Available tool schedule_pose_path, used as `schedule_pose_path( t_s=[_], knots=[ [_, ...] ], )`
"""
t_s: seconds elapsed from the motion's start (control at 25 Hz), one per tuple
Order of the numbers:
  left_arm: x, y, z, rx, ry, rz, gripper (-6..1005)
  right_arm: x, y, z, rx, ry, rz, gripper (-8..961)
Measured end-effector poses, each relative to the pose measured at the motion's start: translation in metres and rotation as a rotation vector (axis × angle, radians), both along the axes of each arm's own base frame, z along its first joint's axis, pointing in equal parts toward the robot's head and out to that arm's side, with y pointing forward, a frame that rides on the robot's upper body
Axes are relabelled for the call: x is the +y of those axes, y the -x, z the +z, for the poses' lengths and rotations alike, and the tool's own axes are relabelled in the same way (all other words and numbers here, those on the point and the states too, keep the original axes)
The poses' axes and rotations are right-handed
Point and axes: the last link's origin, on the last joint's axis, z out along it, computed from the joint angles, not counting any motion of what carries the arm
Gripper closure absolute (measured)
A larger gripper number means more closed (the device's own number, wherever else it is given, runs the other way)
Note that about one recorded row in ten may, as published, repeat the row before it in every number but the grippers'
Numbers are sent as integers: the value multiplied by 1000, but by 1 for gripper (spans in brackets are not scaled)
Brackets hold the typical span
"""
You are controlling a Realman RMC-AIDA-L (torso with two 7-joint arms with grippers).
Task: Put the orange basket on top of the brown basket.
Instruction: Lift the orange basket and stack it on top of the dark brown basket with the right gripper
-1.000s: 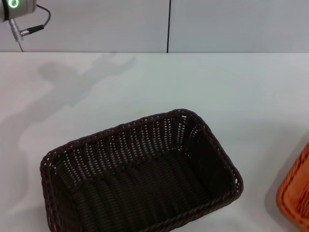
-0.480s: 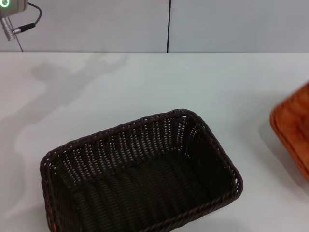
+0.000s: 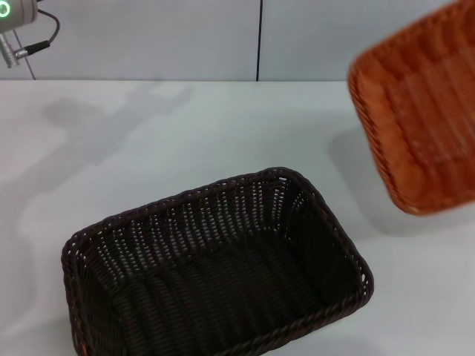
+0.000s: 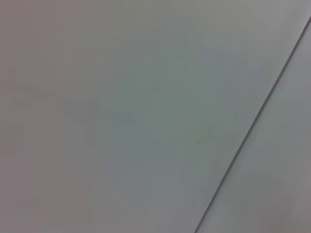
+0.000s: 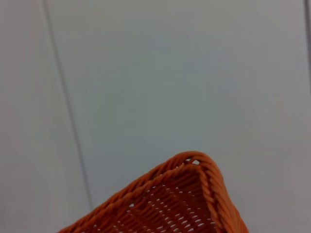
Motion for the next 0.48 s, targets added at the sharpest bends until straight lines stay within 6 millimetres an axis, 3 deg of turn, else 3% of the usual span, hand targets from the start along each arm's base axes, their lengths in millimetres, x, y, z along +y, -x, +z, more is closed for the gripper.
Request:
schedule_pose_path(
  t_s=[0.2,0.48],
  knots=[
    [-2,5,0,5,-2,9,152,0,18,-13,152,-120,145,794],
    [-2,8,-1,18,-8,8,152,5,19,-38,325,-141,246,795]
  ],
)
